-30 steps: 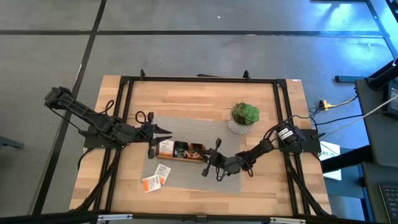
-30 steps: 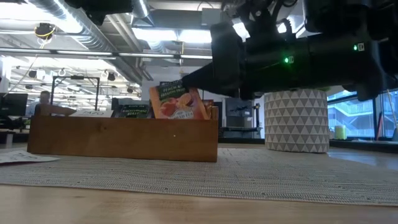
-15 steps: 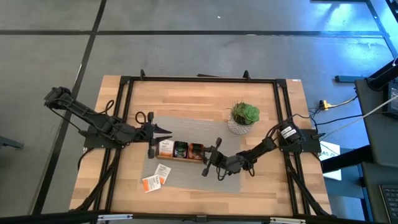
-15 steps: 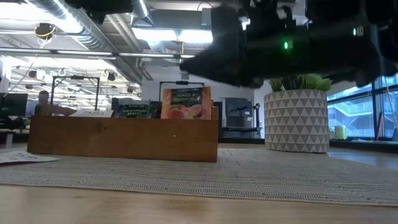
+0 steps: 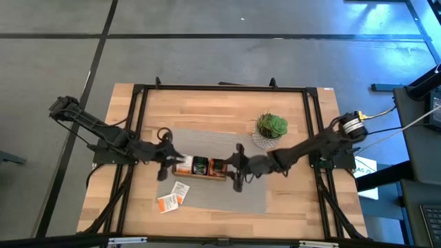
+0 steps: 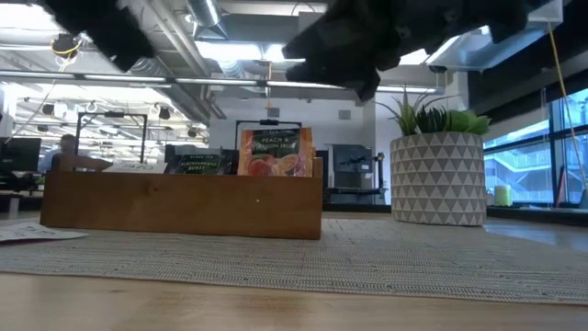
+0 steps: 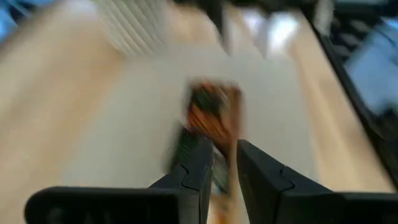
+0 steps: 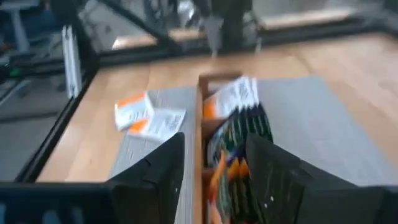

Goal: Pick & Place Tea
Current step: Put the white tea bag into the left section of the wooden organizer

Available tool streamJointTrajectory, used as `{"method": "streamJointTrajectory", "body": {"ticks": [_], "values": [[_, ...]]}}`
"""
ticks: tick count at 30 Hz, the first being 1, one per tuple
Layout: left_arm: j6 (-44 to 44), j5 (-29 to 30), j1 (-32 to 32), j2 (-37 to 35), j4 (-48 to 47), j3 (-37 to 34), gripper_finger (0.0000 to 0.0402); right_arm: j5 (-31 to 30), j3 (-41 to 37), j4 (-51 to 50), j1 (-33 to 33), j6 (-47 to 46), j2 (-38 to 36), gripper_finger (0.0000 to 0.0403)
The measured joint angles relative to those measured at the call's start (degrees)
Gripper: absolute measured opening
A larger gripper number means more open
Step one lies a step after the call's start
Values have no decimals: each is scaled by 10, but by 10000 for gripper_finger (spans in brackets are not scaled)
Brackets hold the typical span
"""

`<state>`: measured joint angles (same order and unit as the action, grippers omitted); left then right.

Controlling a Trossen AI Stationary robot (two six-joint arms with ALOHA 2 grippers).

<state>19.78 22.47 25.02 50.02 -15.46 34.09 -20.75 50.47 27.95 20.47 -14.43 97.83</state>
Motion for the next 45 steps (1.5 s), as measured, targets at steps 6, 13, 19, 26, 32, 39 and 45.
{"method": "streamJointTrajectory", "body": {"ticks": [6,13,19,26,32,39,45], "values": [[76,-134,26,36,-38,0,70,88,0,-38,-42,22,-17,167],[210,-155,81,120,-61,0,70,89,0,-38,-59,46,-17,167],[303,-210,123,178,-75,0,70,88,0,-38,-65,106,-17,167],[404,-207,152,222,-65,0,70,88,0,-36,-77,149,-17,167],[450,-206,155,251,-42,0,70,88,0,-34,-91,152,-17,167],[428,-208,160,297,-1,-1,70,88,0,-36,-102,153,-17,167],[424,-231,159,326,20,-1,70,88,0,-37,-102,166,-17,167]]}}
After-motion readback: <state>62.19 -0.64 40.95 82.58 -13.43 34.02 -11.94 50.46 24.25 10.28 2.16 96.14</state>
